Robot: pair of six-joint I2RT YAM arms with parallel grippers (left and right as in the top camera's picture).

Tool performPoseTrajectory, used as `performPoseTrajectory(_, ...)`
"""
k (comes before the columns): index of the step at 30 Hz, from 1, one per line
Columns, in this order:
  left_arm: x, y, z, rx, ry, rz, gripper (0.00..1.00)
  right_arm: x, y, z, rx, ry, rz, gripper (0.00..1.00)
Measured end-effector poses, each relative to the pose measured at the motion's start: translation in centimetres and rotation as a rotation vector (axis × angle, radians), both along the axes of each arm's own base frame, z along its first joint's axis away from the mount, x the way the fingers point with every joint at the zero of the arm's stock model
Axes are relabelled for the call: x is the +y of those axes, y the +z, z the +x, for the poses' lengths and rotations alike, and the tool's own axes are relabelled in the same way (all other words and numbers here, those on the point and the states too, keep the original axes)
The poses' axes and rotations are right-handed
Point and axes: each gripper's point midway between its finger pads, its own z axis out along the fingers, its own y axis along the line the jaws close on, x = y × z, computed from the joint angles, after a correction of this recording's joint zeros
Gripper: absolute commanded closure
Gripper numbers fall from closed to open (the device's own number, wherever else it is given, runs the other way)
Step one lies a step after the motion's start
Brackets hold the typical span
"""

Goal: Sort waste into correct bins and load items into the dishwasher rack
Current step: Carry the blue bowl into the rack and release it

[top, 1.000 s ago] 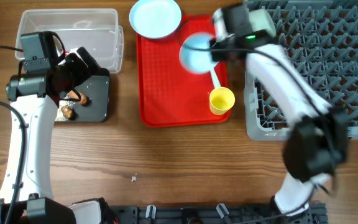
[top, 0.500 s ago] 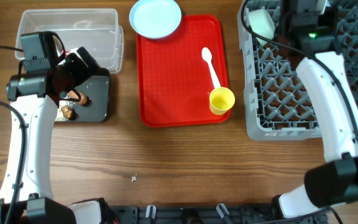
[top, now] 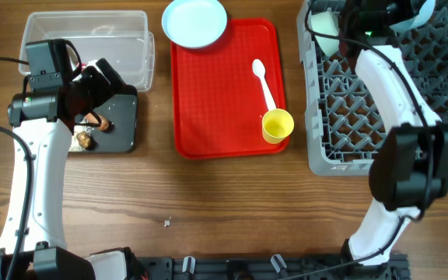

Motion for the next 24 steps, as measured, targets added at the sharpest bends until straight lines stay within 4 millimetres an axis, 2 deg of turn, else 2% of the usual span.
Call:
performPoseTrajectory(5,0.0,0.0,0.0,0.000,0.000,0.000,0.00,-0.4,-2.3,1.5,0.151,0.035,-0.073,0.96)
performPoseTrajectory(7,0.0,0.0,0.0,0.000,0.000,0.000,0.00,-0.1,-3.7,2.4,0.211,0.076,-0.088,0.96)
performPoseTrajectory(12,0.0,0.0,0.0,0.000,0.000,0.000,0.00,0.5,-5.9,4.0,0.278,0.160,-0.097,0.96)
performPoseTrajectory(18,0.0,0.0,0.0,0.000,0.000,0.000,0.00,0.9,-6.4,5.2,0.286,0.255,-0.088,0.96)
performPoseTrajectory(24,0.0,0.0,0.0,0.000,0.000,0.000,0.00,0.1,-6.7,5.9,0.281,0.303,-0.076,0.96)
